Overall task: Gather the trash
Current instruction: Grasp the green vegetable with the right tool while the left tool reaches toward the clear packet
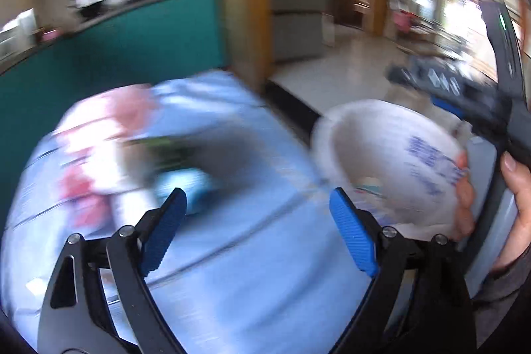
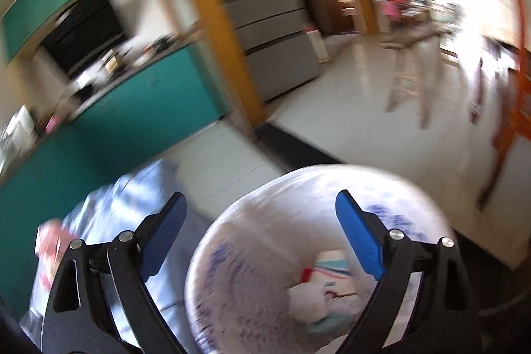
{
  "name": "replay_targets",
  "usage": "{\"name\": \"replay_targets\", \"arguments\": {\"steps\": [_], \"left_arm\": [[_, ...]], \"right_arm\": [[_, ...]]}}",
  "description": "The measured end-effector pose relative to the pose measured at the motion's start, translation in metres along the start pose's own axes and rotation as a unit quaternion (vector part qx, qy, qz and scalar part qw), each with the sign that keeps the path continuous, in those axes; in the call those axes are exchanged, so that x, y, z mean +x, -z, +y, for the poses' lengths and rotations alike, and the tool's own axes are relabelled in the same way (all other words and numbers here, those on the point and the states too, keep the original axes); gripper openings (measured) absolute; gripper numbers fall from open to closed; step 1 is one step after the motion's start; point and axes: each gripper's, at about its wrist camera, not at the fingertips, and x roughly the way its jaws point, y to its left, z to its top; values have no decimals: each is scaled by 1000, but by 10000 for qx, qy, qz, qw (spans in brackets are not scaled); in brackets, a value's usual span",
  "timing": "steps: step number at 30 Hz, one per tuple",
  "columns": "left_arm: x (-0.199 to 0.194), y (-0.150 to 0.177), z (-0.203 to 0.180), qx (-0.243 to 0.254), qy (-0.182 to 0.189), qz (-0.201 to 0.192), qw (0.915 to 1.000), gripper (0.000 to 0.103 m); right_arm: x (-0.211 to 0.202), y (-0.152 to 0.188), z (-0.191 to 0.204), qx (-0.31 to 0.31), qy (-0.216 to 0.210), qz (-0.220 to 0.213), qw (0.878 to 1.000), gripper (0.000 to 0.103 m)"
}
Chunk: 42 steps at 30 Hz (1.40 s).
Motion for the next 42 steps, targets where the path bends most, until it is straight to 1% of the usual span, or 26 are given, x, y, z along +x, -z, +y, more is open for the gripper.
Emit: {"name": "replay_targets", "arguments": {"steps": [2,4,6,7,9,10,12,14,15,16,18,19,22,24,27,29,33,35,37,40,42], "left_arm": [[-11,7,36,-363,-325,-1,9988,91],[-20,14,72,-730,-606,90,9955,91],[-24,19,99,-965,-741,189,9924,91],[-25,22,110,-1055,-830,247,9906,91],[-24,27,126,-1190,-1023,358,9870,92],[-24,31,131,-1270,-1090,447,9849,92],[-26,40,142,-1387,-1055,539,9832,92],[-31,48,149,-1415,-1077,556,9825,92],[-33,50,151,-1413,-1112,550,9822,92],[-35,52,153,-1422,-1125,547,9819,92],[-37,54,159,-1467,-1148,541,9810,92],[-39,55,161,-1494,-1168,528,9804,92],[-43,58,164,-1580,-1202,474,9789,92],[-45,58,164,-1621,-1208,460,9783,92],[-47,59,164,-1660,-1202,477,9776,92],[-49,60,164,-1660,-1210,475,9775,92],[-52,65,170,-1702,-1272,483,9760,92],[-51,68,174,-1751,-1301,504,9746,92],[-50,70,177,-1816,-1327,509,9731,92],[-49,72,177,-1884,-1313,502,9720,92],[-49,72,175,-1867,-1287,502,9727,92]], "right_arm": [[9,6,26,-445,-313,248,9982,89],[16,13,60,-816,-716,501,9928,89],[21,19,94,-1136,-1078,658,9855,89],[23,24,117,-1386,-1356,745,9782,89],[26,33,148,-1648,-1687,866,9679,89],[27,36,158,-1713,-1766,916,9649,89],[36,43,179,-1795,-1919,1017,9595,89],[45,45,193,-1798,-1982,1146,9567,89],[49,46,199,-1780,-2030,1225,9550,87],[51,48,201,-1772,-2039,1317,9538,85],[53,52,204,-1826,-2083,1506,9490,72],[51,55,205,-1874,-2103,1555,9468,68],[48,58,203,-1956,-2176,1634,9422,46],[41,60,196,-1972,-2244,1623,9404,19],[38,61,192,-2063,-2284,1614,9377,7],[28,61,184,-2106,-2475,1610,9319,5],[6,61,165,-2231,-2865,1505,9195,5],[0,62,156,-2308,-2972,1507,9142,5],[-1,64,151,-2377,-2955,1571,9119,5],[5,69,150,-2449,-2667,1652,9174,7],[9,70,154,-2483,-2483,1641,9218,19]]}}
